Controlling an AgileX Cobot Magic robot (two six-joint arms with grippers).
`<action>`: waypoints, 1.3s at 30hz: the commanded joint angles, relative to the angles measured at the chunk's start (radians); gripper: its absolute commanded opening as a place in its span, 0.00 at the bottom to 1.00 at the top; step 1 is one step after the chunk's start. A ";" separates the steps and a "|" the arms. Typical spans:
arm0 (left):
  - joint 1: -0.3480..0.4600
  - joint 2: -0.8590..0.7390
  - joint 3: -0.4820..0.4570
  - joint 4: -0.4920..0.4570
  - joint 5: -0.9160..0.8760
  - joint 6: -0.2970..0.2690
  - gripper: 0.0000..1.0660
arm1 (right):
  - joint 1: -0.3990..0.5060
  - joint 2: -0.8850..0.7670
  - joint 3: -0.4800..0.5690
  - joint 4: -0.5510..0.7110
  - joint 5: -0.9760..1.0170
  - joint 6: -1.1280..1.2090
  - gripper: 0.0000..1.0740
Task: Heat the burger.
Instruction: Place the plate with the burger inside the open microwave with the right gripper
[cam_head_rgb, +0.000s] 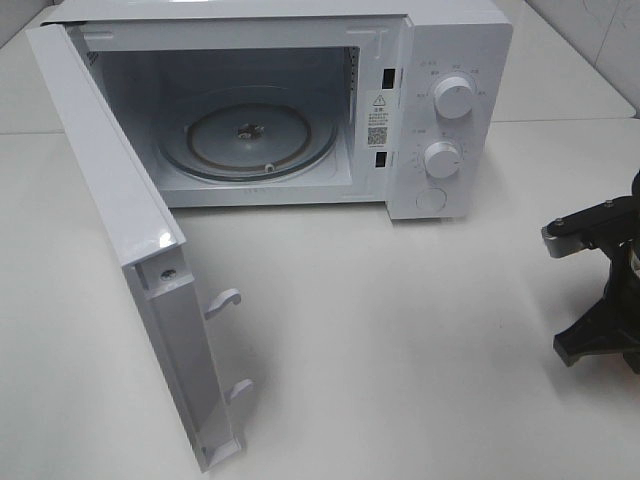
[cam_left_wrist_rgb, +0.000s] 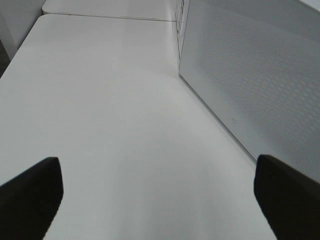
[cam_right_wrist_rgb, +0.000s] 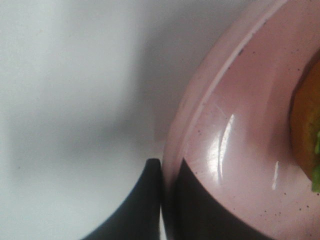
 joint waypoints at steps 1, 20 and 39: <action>0.000 -0.016 0.001 -0.006 -0.015 -0.005 0.90 | 0.026 -0.022 0.020 -0.059 0.023 0.054 0.00; 0.000 -0.016 0.001 -0.006 -0.015 -0.005 0.90 | 0.231 -0.215 0.085 -0.140 0.172 0.139 0.00; 0.000 -0.016 0.001 -0.006 -0.015 -0.005 0.90 | 0.467 -0.434 0.085 -0.136 0.382 0.086 0.00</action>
